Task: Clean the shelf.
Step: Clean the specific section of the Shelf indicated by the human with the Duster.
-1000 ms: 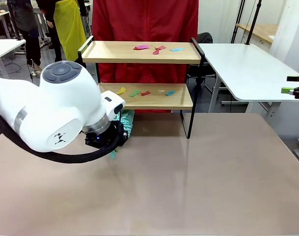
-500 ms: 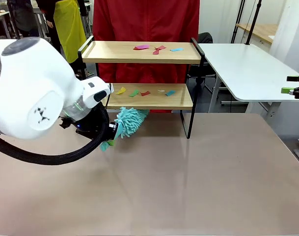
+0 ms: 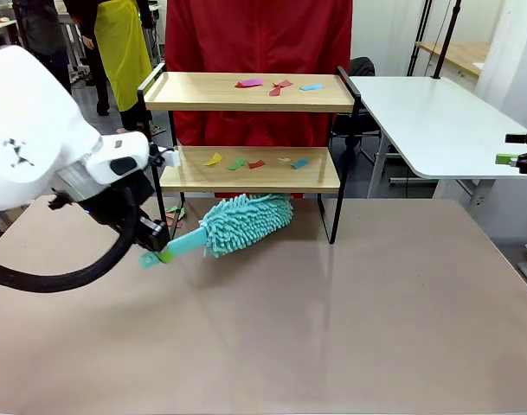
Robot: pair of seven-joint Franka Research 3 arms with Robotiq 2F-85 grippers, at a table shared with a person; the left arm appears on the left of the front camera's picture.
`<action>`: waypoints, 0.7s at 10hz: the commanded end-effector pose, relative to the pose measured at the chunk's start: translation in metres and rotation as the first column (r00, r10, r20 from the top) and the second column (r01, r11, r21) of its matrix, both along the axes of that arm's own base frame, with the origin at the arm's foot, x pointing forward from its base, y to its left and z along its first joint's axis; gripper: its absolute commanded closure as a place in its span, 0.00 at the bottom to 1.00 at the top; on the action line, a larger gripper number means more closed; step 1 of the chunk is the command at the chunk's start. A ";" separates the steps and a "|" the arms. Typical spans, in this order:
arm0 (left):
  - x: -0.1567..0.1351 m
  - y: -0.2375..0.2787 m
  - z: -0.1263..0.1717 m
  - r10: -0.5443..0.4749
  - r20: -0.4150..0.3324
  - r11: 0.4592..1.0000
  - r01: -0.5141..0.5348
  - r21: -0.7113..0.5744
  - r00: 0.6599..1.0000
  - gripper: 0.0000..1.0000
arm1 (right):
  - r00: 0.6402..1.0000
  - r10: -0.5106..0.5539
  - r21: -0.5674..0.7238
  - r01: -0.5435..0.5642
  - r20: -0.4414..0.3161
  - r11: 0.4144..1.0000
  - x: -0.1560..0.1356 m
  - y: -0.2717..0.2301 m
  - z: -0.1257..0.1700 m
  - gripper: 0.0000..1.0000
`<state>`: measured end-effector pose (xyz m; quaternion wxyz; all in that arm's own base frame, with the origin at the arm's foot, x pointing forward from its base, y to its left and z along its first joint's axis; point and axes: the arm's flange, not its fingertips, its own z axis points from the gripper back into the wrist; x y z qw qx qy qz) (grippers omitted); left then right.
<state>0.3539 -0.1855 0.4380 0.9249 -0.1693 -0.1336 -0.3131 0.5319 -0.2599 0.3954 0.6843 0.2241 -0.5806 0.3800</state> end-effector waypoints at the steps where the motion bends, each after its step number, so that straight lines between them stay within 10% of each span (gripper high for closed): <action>1: -0.005 0.032 -0.014 -0.143 0.014 0.980 0.144 -0.136 0.990 0.87 | 1.000 -0.008 -0.006 0.008 -0.020 1.000 0.001 0.002 0.006 0.00; 7: 0.000 0.094 0.060 -0.347 0.008 0.938 0.347 -0.018 0.938 0.87 | 1.000 -0.008 -0.006 0.008 -0.020 1.000 0.001 0.002 0.006 0.00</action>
